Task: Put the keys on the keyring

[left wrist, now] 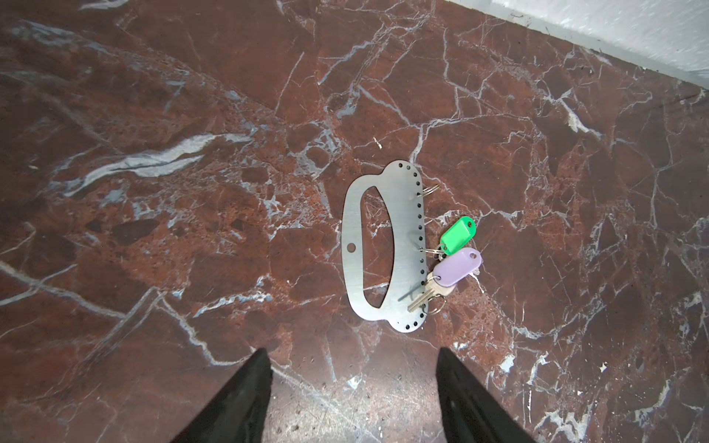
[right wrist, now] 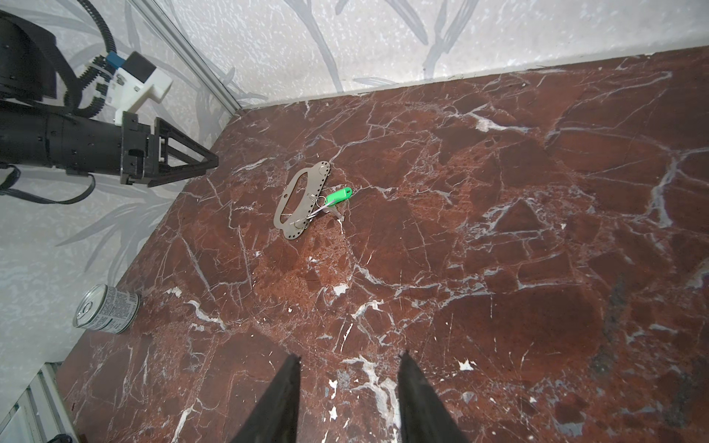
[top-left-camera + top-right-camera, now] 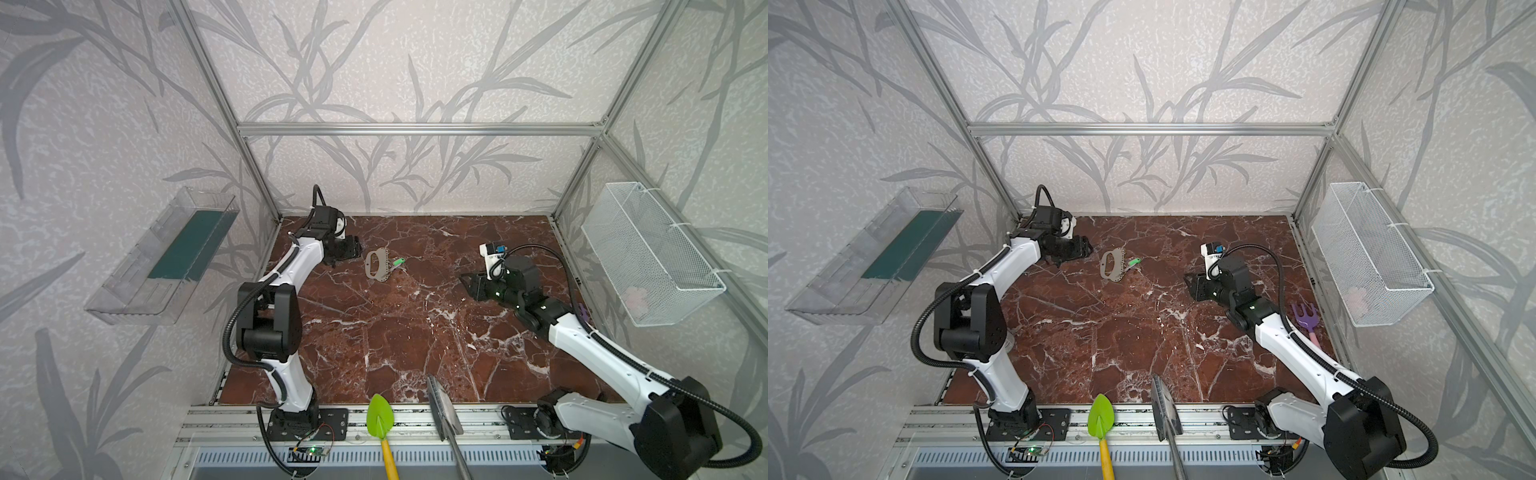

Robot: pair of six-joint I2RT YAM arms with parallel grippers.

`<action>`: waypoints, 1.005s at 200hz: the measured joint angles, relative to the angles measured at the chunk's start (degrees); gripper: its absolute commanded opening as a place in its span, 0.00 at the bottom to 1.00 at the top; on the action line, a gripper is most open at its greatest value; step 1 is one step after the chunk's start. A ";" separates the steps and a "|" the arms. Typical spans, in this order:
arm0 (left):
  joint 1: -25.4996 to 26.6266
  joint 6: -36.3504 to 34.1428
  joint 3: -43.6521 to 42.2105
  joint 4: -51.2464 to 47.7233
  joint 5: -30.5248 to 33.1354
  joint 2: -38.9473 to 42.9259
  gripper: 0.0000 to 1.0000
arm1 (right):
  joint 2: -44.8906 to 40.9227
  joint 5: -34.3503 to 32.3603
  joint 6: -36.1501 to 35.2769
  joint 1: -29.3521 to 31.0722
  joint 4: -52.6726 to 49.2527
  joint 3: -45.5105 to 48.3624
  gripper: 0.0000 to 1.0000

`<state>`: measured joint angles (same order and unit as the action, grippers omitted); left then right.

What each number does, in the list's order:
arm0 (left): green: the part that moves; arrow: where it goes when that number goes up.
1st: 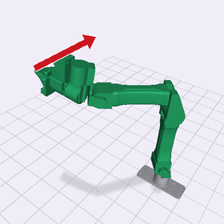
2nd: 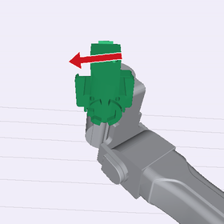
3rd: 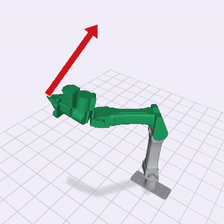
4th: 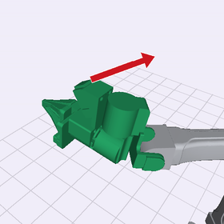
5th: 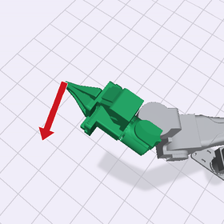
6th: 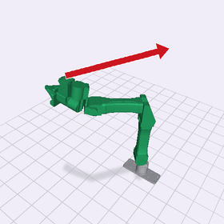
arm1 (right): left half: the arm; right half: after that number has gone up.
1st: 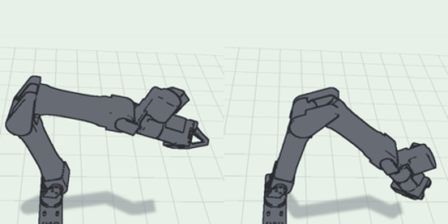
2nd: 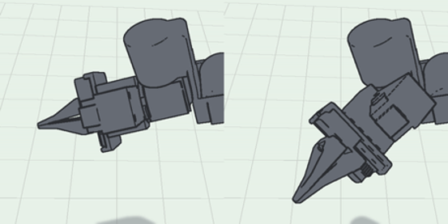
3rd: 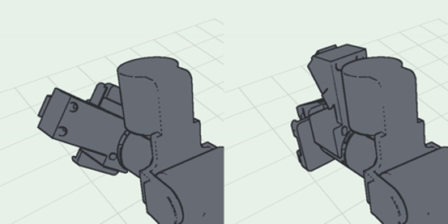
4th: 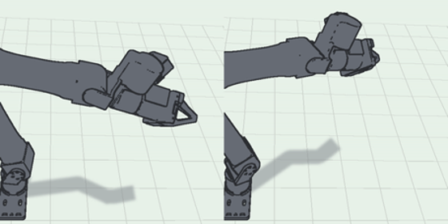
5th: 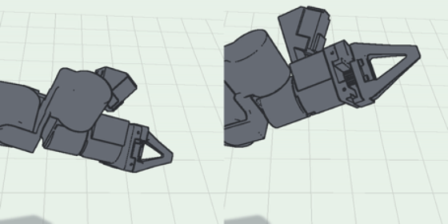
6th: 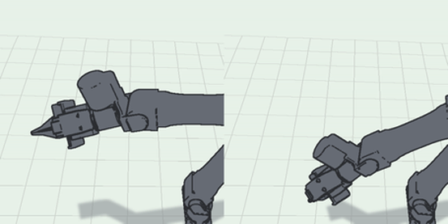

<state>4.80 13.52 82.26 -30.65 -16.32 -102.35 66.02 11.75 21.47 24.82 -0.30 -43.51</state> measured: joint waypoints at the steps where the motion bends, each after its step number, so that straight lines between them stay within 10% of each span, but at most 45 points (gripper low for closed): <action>1: 0.02 -0.02 -0.09 0.00 0.02 0.13 0.76 | 0.00 0.00 0.00 0.00 0.00 0.00 0.42; 7: 0.17 -0.11 -0.92 0.28 0.42 1.18 0.97 | -0.02 -0.20 0.00 0.02 0.00 0.00 0.43; 14: 0.44 -0.20 -1.81 0.48 0.83 2.49 0.99 | -0.07 -0.33 0.02 0.00 -0.02 0.00 0.47; 27: 0.79 0.00 -3.26 0.87 1.53 5.03 0.99 | -0.20 -0.92 0.09 -0.04 -0.15 0.00 1.00; 128: 1.05 -0.17 -11.34 6.05 6.01 20.22 0.99 | -3.82 -3.93 0.48 -5.38 -6.45 0.00 0.99; 201: 1.05 -1.29 -35.74 20.72 19.93 28.50 0.99 | -9.46 -11.61 -2.58 -5.75 -11.82 1.09 0.99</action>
<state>5.85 12.23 46.52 -9.93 3.62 -73.84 56.55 0.14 18.90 19.07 -12.12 -42.41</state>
